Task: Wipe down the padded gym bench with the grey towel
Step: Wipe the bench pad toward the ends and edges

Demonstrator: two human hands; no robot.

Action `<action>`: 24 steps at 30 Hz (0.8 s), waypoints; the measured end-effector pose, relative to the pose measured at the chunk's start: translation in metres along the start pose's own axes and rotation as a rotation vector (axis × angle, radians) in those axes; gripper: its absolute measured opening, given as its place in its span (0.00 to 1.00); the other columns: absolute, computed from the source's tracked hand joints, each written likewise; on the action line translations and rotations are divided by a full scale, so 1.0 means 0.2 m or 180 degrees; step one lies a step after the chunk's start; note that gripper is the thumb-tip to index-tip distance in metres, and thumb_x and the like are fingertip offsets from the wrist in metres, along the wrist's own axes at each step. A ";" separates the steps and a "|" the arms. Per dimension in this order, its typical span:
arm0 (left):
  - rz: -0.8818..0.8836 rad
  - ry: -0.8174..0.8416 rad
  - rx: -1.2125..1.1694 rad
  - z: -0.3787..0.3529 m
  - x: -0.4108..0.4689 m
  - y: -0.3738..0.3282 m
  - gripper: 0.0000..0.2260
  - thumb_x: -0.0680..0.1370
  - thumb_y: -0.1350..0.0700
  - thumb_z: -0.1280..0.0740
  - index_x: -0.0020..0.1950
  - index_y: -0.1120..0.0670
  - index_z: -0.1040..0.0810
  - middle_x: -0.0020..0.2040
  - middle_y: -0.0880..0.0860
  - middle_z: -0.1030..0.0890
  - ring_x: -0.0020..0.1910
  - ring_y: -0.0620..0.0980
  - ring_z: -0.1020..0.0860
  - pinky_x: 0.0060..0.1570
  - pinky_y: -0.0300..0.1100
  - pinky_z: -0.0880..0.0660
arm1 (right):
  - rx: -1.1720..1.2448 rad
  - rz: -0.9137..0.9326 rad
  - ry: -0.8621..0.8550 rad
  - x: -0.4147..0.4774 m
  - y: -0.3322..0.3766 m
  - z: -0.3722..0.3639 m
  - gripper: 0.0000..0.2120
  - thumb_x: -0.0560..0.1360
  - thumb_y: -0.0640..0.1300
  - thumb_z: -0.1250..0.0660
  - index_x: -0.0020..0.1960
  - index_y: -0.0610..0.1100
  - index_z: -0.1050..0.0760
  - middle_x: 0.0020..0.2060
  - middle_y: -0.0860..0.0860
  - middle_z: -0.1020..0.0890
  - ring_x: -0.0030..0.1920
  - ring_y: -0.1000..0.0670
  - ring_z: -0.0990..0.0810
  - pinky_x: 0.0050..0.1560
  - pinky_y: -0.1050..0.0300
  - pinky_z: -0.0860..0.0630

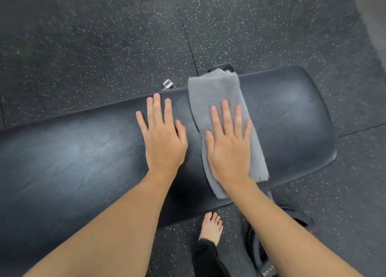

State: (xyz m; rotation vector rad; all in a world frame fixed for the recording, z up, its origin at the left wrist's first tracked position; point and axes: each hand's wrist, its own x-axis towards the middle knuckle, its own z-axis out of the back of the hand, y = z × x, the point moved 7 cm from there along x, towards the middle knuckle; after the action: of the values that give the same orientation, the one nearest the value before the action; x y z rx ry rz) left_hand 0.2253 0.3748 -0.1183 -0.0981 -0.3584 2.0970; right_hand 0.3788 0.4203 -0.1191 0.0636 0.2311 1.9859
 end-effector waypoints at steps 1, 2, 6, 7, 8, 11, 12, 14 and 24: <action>-0.0003 0.0015 0.0031 0.00 0.00 0.00 0.26 0.82 0.54 0.47 0.79 0.60 0.35 0.82 0.61 0.39 0.83 0.60 0.43 0.80 0.65 0.48 | 0.0034 0.0087 -0.0023 0.10 0.05 -0.01 0.28 0.84 0.54 0.52 0.83 0.49 0.44 0.83 0.47 0.44 0.83 0.42 0.48 0.80 0.37 0.49; -0.0015 0.0020 0.0067 0.00 0.01 -0.01 0.26 0.82 0.54 0.47 0.79 0.60 0.35 0.82 0.61 0.39 0.83 0.60 0.43 0.80 0.65 0.48 | 0.0055 0.0235 -0.0021 0.20 0.10 -0.02 0.28 0.84 0.54 0.52 0.82 0.49 0.43 0.82 0.47 0.42 0.82 0.41 0.47 0.80 0.36 0.49; 0.0003 -0.0006 0.0099 0.01 0.01 -0.01 0.26 0.82 0.54 0.47 0.79 0.60 0.34 0.82 0.60 0.38 0.82 0.60 0.41 0.80 0.65 0.47 | 0.0122 0.0773 0.0105 0.46 0.10 -0.01 0.26 0.84 0.55 0.52 0.80 0.50 0.35 0.80 0.49 0.35 0.81 0.43 0.41 0.79 0.39 0.45; 0.0007 -0.0021 0.0084 0.02 0.01 -0.01 0.25 0.82 0.54 0.47 0.79 0.60 0.34 0.82 0.60 0.38 0.82 0.60 0.41 0.80 0.64 0.47 | 0.0142 0.0716 0.0105 0.51 0.02 0.01 0.26 0.84 0.55 0.52 0.79 0.49 0.34 0.80 0.49 0.35 0.81 0.43 0.41 0.79 0.39 0.45; 0.0016 -0.0030 0.0074 0.02 0.01 -0.01 0.25 0.82 0.54 0.47 0.79 0.60 0.34 0.82 0.60 0.38 0.82 0.59 0.42 0.80 0.64 0.48 | 0.0162 0.0567 0.0105 0.57 -0.09 0.03 0.26 0.84 0.55 0.53 0.79 0.49 0.34 0.80 0.49 0.35 0.81 0.43 0.41 0.79 0.39 0.46; 0.0021 -0.0022 0.0035 0.01 0.00 -0.01 0.25 0.82 0.54 0.47 0.79 0.60 0.34 0.82 0.59 0.38 0.83 0.58 0.43 0.81 0.63 0.49 | 0.0198 -0.0092 0.0149 0.69 -0.49 0.11 0.26 0.85 0.54 0.54 0.80 0.49 0.37 0.81 0.49 0.37 0.82 0.43 0.45 0.80 0.39 0.49; 0.0027 -0.0033 0.0031 0.02 0.00 -0.01 0.25 0.82 0.54 0.47 0.79 0.60 0.34 0.82 0.59 0.39 0.83 0.58 0.43 0.81 0.63 0.49 | 0.0209 -0.0273 0.0155 0.71 -0.62 0.14 0.27 0.84 0.55 0.56 0.80 0.50 0.38 0.81 0.49 0.38 0.82 0.43 0.45 0.80 0.39 0.49; 0.0042 -0.0070 0.0004 0.02 0.00 -0.01 0.25 0.82 0.55 0.46 0.79 0.60 0.34 0.82 0.59 0.38 0.83 0.58 0.43 0.81 0.63 0.50 | 0.0263 -0.0499 0.0138 0.71 -0.83 0.19 0.31 0.82 0.57 0.61 0.81 0.50 0.40 0.82 0.50 0.40 0.81 0.42 0.44 0.78 0.38 0.45; 0.0047 -0.0121 -0.0006 0.03 0.00 -0.02 0.25 0.82 0.55 0.46 0.79 0.60 0.34 0.82 0.59 0.38 0.82 0.59 0.42 0.81 0.62 0.49 | 0.0080 -0.0463 -0.0099 0.07 -0.94 0.22 0.25 0.86 0.50 0.52 0.83 0.50 0.45 0.83 0.50 0.45 0.83 0.42 0.49 0.78 0.36 0.45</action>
State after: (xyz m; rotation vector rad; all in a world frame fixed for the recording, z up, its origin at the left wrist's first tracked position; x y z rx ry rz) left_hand 0.2269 0.3755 -0.1125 -0.0624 -0.3837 2.1153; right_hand 0.5481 0.5136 -0.1136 0.0911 0.2341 1.8363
